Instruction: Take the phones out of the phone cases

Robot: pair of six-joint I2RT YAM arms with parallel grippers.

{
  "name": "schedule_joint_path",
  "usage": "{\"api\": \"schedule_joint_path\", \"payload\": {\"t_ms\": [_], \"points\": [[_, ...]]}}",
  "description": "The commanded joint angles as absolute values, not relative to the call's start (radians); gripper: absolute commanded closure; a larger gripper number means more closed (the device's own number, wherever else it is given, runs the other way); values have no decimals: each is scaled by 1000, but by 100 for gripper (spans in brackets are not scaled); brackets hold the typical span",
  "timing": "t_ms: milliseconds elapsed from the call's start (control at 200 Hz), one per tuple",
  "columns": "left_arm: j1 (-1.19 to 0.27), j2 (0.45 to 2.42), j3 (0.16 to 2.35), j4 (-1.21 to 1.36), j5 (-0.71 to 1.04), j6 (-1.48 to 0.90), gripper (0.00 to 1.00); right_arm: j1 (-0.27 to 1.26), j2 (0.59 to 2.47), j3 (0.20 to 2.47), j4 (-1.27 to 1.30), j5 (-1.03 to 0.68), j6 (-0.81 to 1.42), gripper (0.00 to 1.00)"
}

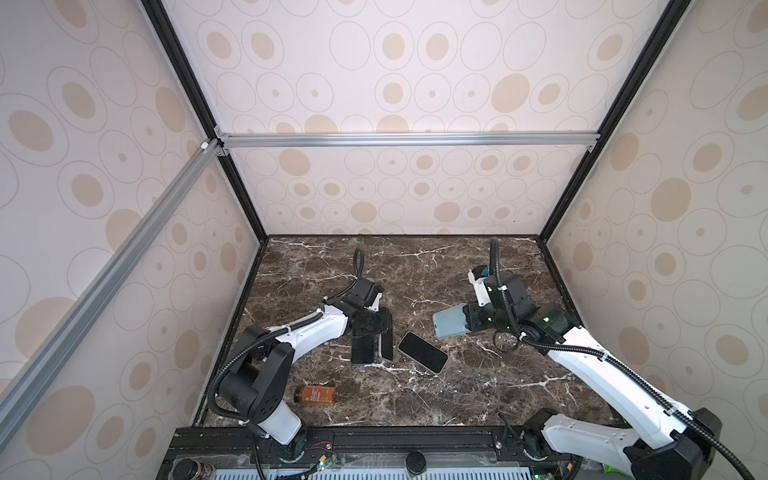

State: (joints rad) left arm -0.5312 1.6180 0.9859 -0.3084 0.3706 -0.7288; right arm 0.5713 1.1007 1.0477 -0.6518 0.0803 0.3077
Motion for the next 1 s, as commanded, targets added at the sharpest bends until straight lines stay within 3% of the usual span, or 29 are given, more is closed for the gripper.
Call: {"api": "schedule_joint_path", "payload": {"t_ms": [0, 995], "points": [[-515, 1647, 1061, -366, 440, -756, 100, 574, 1079, 1032, -681, 77, 323, 100], [-495, 1713, 966, -212, 465, -826, 100, 571, 1066, 1024, -681, 58, 324, 100]]}}
